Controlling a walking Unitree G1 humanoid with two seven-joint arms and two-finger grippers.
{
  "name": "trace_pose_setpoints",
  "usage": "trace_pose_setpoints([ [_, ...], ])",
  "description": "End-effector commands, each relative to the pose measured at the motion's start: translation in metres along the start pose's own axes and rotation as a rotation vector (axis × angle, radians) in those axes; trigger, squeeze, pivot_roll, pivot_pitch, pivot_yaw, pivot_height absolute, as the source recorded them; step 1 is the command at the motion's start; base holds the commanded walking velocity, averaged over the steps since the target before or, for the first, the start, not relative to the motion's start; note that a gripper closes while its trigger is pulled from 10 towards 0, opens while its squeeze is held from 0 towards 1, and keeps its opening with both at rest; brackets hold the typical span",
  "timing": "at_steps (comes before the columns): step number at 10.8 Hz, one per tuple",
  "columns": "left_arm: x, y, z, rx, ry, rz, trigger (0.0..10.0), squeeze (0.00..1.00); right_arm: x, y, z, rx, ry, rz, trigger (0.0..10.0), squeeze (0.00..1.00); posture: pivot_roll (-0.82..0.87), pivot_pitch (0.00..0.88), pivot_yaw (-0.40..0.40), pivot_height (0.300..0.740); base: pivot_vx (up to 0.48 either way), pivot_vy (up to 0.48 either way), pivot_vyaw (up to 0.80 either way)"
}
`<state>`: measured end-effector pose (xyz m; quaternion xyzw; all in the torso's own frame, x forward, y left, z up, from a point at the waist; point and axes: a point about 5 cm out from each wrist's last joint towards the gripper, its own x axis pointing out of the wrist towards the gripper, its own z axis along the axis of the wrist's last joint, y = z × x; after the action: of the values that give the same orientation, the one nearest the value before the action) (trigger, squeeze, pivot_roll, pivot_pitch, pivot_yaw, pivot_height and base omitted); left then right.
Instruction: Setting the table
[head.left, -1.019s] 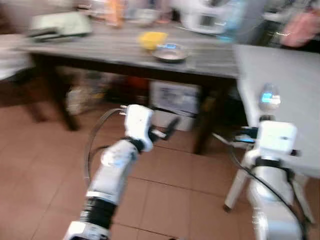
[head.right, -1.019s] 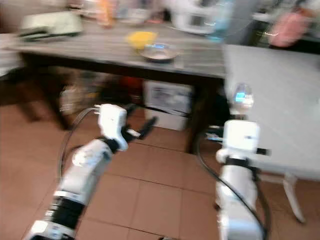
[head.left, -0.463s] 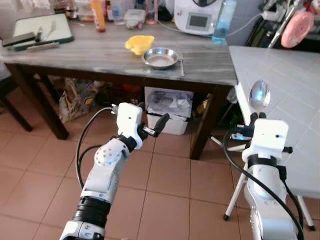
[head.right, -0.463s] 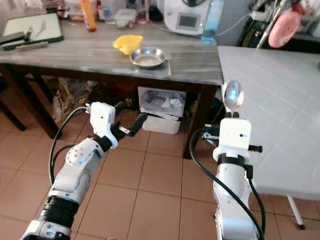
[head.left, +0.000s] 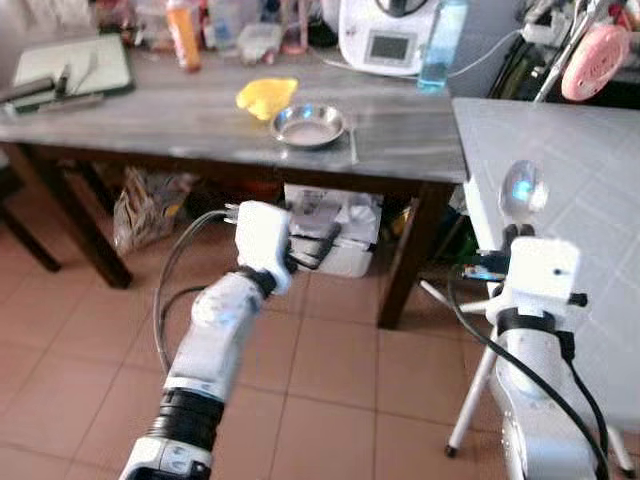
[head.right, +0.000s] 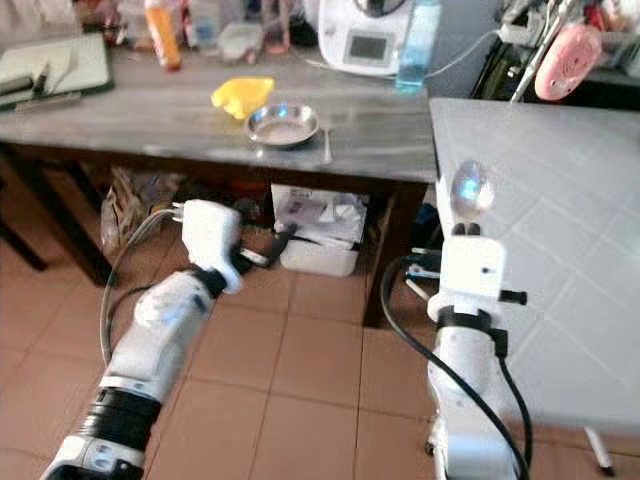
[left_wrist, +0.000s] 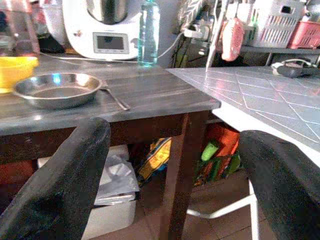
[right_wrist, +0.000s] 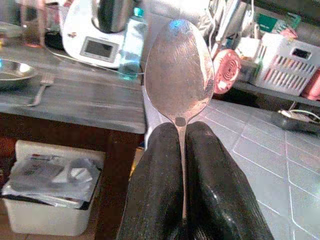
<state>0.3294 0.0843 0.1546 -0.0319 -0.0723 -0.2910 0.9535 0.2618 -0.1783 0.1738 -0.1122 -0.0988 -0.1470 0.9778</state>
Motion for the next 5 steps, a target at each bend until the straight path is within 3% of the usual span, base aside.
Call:
trace_pose_setpoints([
  [1, 0.0037, -0.0090, -0.0004, 0.007, 0.003, -0.030, 10.0, 0.00, 0.0000, -0.0056, 0.0018, 0.000, -0.010, -0.016, 10.0, 0.00, 0.10, 0.119, -0.017, 0.740, 0.386, 0.000, 0.00],
  [5, 0.0042, -0.0102, -0.0010, 0.009, 0.006, -0.034, 10.0, 0.00, -0.0005, -0.0053, 0.0020, 0.000, -0.013, -0.014, 10.0, 0.00, 0.10, 0.118, -0.015, 0.740, 0.393, 0.000, 0.00],
])
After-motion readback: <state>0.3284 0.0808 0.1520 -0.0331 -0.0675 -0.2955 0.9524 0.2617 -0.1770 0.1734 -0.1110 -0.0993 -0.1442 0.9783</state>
